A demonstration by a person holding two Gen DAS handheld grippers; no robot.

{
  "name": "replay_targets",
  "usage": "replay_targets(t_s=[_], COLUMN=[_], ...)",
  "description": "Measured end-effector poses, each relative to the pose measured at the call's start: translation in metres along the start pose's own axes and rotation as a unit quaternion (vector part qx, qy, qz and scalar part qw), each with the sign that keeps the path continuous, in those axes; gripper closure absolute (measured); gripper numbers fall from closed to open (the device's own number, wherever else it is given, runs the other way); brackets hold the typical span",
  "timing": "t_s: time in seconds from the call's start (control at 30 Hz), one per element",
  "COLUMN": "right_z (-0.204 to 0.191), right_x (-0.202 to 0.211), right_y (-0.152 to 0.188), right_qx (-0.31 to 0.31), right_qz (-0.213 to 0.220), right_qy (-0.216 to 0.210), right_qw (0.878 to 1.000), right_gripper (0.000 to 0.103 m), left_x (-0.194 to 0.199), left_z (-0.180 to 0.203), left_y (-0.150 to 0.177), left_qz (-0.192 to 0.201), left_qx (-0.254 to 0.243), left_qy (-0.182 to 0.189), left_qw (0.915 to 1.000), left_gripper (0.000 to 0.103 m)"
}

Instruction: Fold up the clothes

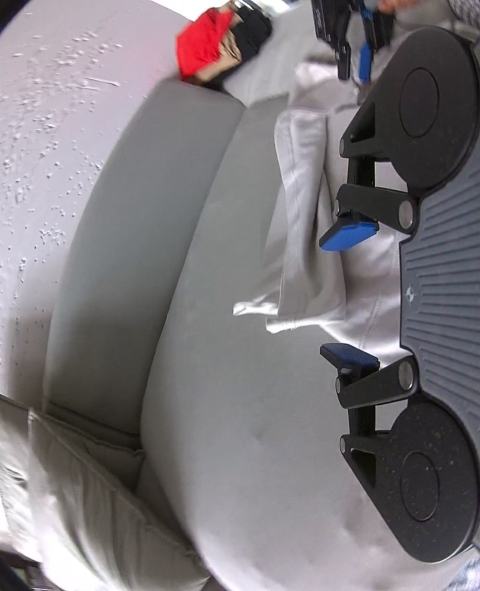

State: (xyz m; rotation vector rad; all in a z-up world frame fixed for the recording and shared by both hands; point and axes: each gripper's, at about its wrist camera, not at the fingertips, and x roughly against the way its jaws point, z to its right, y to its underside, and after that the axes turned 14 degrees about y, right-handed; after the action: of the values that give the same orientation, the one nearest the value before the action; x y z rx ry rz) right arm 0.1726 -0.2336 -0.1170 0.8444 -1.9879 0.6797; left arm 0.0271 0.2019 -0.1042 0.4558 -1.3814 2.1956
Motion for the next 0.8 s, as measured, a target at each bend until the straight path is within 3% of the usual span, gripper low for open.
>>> replay_targets(t_s=[0.1,0.2,0.37,0.53,0.7,0.8], right_z=[0.005,0.001,-0.004,-0.016,-0.016,-0.008], right_x=[-0.009,-0.013,-0.015,0.018,0.082,0.111], right_y=[0.001,0.007,0.014,0.016,0.016,0.017], right_qx=[-0.048,-0.066,-0.078,-0.055,-0.042,-0.025], right_qz=[0.002,0.026,0.050,0.085,0.098,0.093], right_qy=[-0.006,0.016,0.026,0.013,-0.050,-0.057], right_qw=[0.999,0.997,0.995,0.995,0.993,0.994], right_gripper=[0.078,0.092,0.096,0.099,0.099,0.099], left_x=[0.000,-0.001,0.005,0.009,0.011,0.012], left_z=[-0.011,-0.021,-0.027,-0.028,-0.025,-0.023], left_y=[0.001,0.002,0.001,0.002,0.002,0.002], left_qz=[0.009,0.011,0.027,0.033,0.038,0.039], left_qx=[0.033,0.066,0.092,0.096,0.087,0.084], left_qy=[0.006,0.012,0.024,0.033,0.041,0.040], left_qw=[0.9994,0.9977,0.9951,0.9942,0.9946,0.9950], left_gripper=[0.049,0.049,0.049,0.049,0.049,0.049])
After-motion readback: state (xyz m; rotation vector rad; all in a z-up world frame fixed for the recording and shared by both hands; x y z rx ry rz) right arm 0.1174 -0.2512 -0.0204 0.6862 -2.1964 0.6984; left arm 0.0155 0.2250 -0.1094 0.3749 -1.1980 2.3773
